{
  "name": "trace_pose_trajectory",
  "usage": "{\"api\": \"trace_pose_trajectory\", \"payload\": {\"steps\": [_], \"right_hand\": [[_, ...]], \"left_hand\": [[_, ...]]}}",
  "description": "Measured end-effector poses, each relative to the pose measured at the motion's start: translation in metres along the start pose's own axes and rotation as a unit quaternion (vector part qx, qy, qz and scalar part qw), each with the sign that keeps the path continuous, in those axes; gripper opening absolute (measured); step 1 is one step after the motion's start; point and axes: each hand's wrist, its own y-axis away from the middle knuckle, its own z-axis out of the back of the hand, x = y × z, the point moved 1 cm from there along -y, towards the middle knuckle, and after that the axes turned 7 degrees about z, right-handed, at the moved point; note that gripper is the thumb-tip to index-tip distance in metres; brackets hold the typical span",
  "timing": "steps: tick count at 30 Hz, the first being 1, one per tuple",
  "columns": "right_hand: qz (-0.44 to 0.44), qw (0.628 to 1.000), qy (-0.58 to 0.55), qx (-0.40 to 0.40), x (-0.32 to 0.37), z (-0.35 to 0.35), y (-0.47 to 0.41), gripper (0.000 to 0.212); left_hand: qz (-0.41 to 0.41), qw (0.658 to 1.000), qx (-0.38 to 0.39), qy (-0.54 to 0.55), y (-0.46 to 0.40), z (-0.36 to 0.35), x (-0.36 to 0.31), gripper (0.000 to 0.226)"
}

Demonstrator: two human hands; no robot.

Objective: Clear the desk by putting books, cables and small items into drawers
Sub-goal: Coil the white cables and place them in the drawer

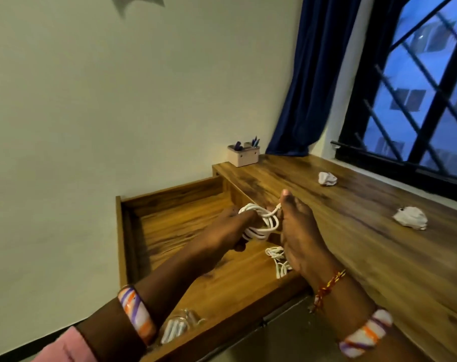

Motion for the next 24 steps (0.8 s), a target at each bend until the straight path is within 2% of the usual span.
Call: {"api": "trace_pose_trajectory", "payload": {"steps": [2,5,7,10,12,16,20,24], "right_hand": [[-0.002,1.0,-0.007,-0.008,-0.004,-0.019,-0.004,0.028],[0.02,1.0,-0.013,-0.012,-0.001,-0.046,-0.015,0.027],[0.049,0.999,-0.003,-0.001,0.005,-0.062,-0.023,0.028],[0.075,0.997,-0.012,0.019,0.014,-0.081,-0.035,0.03],[0.07,0.997,-0.006,0.037,0.017,-0.088,-0.042,0.029],[-0.019,0.994,-0.01,0.104,0.018,-0.105,-0.049,0.027],[-0.095,0.989,-0.031,0.113,0.021,-0.118,-0.054,0.024],[-0.126,0.985,-0.023,0.114,0.031,-0.118,-0.059,0.03]], "left_hand": [[0.011,0.997,-0.015,-0.08,-0.004,0.016,0.003,0.024],[0.001,0.97,-0.133,-0.202,-0.014,0.04,0.003,0.03],[-0.054,0.939,-0.214,-0.265,-0.018,0.055,0.003,0.036],[-0.141,0.895,-0.29,-0.307,-0.016,0.074,0.003,0.039],[-0.162,0.881,-0.313,-0.317,-0.015,0.085,0.0,0.041],[-0.227,0.838,-0.346,-0.356,-0.021,0.099,-0.014,0.023],[-0.321,0.812,-0.324,-0.363,-0.026,0.098,-0.02,0.048],[-0.383,0.76,-0.343,-0.398,-0.028,0.102,-0.02,0.028]]}}
